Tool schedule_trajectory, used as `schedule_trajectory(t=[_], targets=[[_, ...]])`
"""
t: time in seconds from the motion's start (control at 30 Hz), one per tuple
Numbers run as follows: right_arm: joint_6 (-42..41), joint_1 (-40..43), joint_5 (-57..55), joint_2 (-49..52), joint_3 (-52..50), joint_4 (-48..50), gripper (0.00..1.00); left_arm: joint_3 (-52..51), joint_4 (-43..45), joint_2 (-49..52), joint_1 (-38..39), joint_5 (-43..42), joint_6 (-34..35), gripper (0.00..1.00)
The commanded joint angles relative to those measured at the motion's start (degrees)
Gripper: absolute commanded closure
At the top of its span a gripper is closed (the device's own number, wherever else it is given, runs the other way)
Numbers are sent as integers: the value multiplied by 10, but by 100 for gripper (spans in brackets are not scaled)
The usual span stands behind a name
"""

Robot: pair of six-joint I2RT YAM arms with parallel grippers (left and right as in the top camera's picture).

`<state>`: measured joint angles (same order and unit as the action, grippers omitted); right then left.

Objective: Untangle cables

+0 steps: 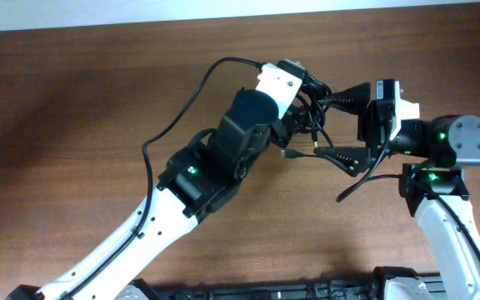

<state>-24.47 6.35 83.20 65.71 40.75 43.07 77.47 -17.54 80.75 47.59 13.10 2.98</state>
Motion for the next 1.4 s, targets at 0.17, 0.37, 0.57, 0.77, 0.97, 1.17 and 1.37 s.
schedule_trajectory(t=[0.17, 0.37, 0.57, 0.77, 0.97, 1.17, 1.37], targets=[[2, 1, -31, 9, 2, -9, 7, 6, 17, -5, 33, -44, -2, 100], [2, 2, -39, 43, 2, -9, 8, 6, 18, -6, 33, -45, -3, 100], [2, 1, -58, 72, 2, -9, 9, 6, 13, -13, 33, -45, -3, 100], [0, 1, -33, 73, 2, -6, 20, 6, 15, -13, 33, -45, -3, 100], [0, 1, -17, 73, 2, -6, 69, 6, 15, -13, 33, -41, -3, 100], [0, 1, 3, 73, 2, -4, 83, 6, 15, -13, 33, -28, -3, 100], [0, 1, 56, 73, 2, 28, 88, 6, 20, -13, 33, 34, -3, 100]])
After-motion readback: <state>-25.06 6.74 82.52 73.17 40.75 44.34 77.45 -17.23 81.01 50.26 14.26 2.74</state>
